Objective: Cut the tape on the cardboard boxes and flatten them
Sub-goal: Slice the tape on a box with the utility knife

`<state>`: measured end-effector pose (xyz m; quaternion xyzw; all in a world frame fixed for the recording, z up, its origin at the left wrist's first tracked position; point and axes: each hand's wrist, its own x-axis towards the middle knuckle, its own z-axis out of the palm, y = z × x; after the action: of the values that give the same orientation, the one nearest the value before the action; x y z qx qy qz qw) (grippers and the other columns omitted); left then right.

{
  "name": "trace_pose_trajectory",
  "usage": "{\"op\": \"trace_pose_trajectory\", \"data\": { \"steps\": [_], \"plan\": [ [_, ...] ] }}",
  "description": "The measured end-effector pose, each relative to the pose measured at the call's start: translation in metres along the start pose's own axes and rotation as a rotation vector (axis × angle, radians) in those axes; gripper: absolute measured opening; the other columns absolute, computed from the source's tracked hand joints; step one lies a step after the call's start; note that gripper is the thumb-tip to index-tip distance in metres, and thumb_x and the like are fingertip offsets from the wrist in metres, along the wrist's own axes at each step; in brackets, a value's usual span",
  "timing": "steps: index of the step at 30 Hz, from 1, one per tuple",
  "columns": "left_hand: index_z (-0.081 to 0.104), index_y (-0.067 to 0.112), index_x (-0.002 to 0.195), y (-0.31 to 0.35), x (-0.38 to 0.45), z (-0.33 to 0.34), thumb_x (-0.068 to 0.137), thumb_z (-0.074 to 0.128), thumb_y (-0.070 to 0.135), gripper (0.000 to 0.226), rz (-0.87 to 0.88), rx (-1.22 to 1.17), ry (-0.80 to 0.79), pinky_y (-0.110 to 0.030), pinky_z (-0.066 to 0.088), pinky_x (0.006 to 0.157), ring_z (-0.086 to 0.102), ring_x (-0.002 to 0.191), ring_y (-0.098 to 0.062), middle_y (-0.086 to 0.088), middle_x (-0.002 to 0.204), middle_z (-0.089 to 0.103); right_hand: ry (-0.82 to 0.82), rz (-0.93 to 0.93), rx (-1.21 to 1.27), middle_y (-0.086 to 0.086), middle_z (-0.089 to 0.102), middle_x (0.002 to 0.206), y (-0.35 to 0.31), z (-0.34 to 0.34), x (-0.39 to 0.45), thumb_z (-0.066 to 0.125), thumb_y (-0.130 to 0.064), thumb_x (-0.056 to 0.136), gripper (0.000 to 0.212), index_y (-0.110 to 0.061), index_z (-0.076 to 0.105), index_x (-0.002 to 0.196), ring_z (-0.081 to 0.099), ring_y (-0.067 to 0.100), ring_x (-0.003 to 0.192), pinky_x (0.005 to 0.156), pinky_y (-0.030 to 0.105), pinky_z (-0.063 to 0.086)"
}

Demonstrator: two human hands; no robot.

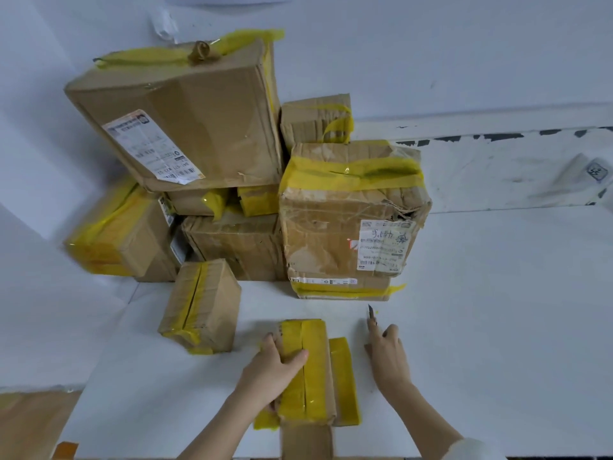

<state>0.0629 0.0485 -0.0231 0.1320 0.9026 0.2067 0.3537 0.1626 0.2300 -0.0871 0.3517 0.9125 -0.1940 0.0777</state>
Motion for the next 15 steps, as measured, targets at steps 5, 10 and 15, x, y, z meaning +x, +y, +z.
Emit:
{"op": "trace_pose_trajectory", "data": {
  "steps": [5, 10, 15],
  "plan": [
    [0.003, 0.02, 0.147, -0.006, 0.0, -0.004, 0.079, 0.064, 0.054, 0.098, 0.083, -0.169, -0.094, -0.026, 0.047, 0.085, 0.049, 0.12, -0.019, 0.001, 0.14, 0.041, -0.007, 0.037, -0.157, 0.006, 0.034, 0.131, -0.012, -0.008, -0.005, 0.032, -0.029, 0.101, 0.046, -0.028, 0.022, 0.147, 0.037, 0.024, 0.12, 0.093, 0.029, 0.041],
    [0.019, 0.024, 0.143, -0.003, -0.004, -0.003, 0.076, 0.068, 0.047, 0.087, 0.118, -0.161, -0.075, -0.027, 0.049, 0.083, 0.048, 0.107, -0.015, -0.006, 0.135, 0.036, 0.134, -0.374, 0.138, -0.003, 0.027, 0.15, -0.048, -0.025, -0.042, 0.037, -0.03, 0.1, 0.045, -0.028, 0.032, 0.145, 0.03, 0.018, 0.131, 0.105, 0.028, 0.033],
    [0.031, 0.017, 0.134, 0.006, -0.01, -0.004, 0.081, 0.061, 0.045, 0.067, 0.075, 0.016, -0.005, -0.032, 0.047, 0.09, 0.05, 0.115, -0.025, -0.01, 0.131, 0.036, -0.058, -0.463, 0.012, -0.006, -0.026, 0.15, -0.062, -0.02, -0.071, 0.026, -0.044, 0.1, 0.061, -0.023, 0.0, 0.151, -0.019, 0.016, 0.143, 0.118, 0.031, -0.002]
  ]
}}
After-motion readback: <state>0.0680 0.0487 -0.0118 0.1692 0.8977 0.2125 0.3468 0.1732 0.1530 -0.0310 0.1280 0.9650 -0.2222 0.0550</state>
